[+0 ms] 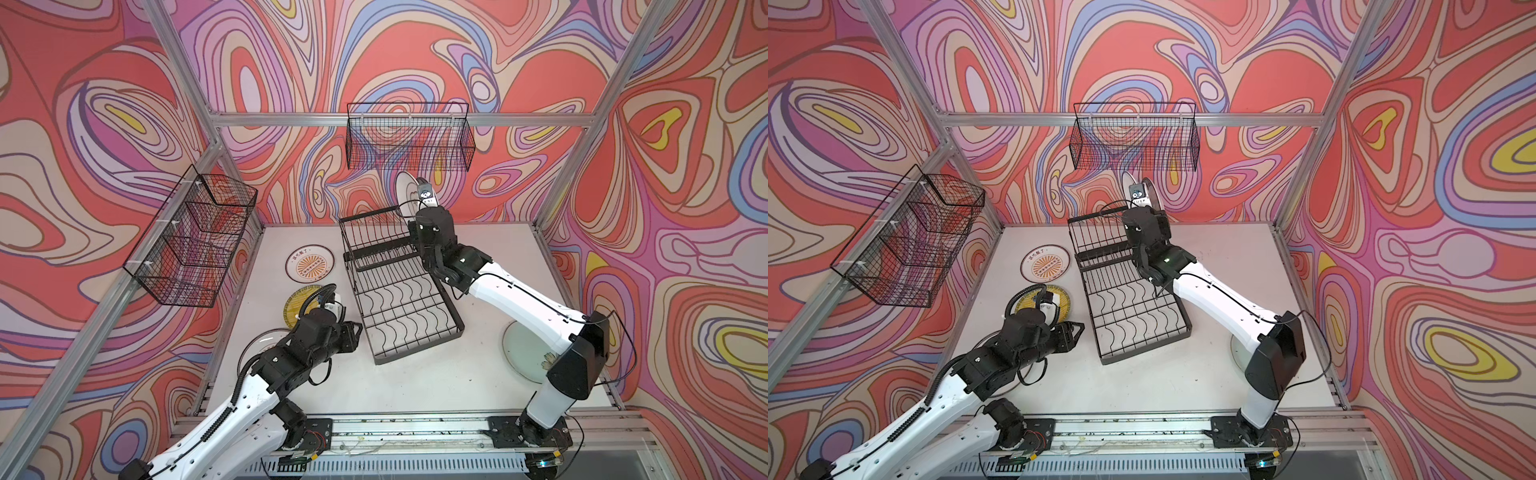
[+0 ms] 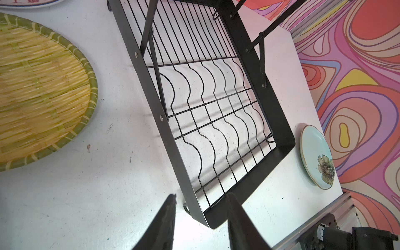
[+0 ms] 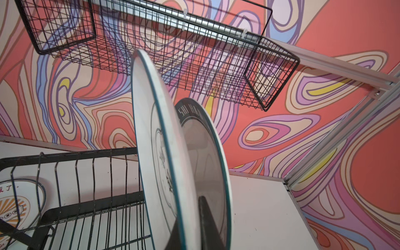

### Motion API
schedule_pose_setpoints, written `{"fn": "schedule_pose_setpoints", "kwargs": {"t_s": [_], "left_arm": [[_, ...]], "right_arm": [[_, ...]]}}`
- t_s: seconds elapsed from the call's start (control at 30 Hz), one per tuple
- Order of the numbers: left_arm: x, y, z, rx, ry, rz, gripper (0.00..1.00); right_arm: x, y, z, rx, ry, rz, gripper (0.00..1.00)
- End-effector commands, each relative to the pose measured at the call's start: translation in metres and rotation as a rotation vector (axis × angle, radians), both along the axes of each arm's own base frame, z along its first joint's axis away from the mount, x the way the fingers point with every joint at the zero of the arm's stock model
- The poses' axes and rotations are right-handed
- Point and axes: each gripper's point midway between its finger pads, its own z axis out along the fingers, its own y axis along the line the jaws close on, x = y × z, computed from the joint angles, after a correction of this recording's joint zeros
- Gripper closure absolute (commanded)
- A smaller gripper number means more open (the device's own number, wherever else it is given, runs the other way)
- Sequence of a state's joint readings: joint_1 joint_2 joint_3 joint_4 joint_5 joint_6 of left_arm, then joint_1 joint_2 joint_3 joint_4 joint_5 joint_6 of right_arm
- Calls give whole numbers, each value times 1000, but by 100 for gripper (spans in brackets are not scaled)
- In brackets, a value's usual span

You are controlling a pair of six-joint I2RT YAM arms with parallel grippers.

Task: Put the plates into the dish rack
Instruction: 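Lower the white plate into the rack slot beside the green-rimmed plate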

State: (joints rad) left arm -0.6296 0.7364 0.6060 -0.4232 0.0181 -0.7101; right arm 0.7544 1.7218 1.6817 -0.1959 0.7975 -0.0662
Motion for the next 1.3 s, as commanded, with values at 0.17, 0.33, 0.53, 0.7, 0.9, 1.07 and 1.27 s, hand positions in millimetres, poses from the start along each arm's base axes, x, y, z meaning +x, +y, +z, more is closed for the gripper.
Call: {"fn": "schedule_pose_setpoints", "kwargs": {"t_s": [0.17,0.33,0.53,0.7,0.9,1.07,1.27], "left_arm": [[1,-1,9,-2,-16,-1,58],[1,-1,8,0,-15,0,58],[1,0,7,1,-14,2,58],[1,0,7,2,-15,1,58],[1,0,7,3,-13,2,58],[0,1,7,3,-15,4,58],[0,1,7,2,-14,5,58]], "right_arm": [[2,1,11,41,-36,-32,100],[4,0,4,32,-27,-54,100],[5,0,-2,26,-16,-62,100],[6,0,-7,29,-5,-66,100],[5,-1,-14,36,11,-75,100],[2,1,-20,41,24,-80,100],[-4,6,-32,39,36,-88,100]]}}
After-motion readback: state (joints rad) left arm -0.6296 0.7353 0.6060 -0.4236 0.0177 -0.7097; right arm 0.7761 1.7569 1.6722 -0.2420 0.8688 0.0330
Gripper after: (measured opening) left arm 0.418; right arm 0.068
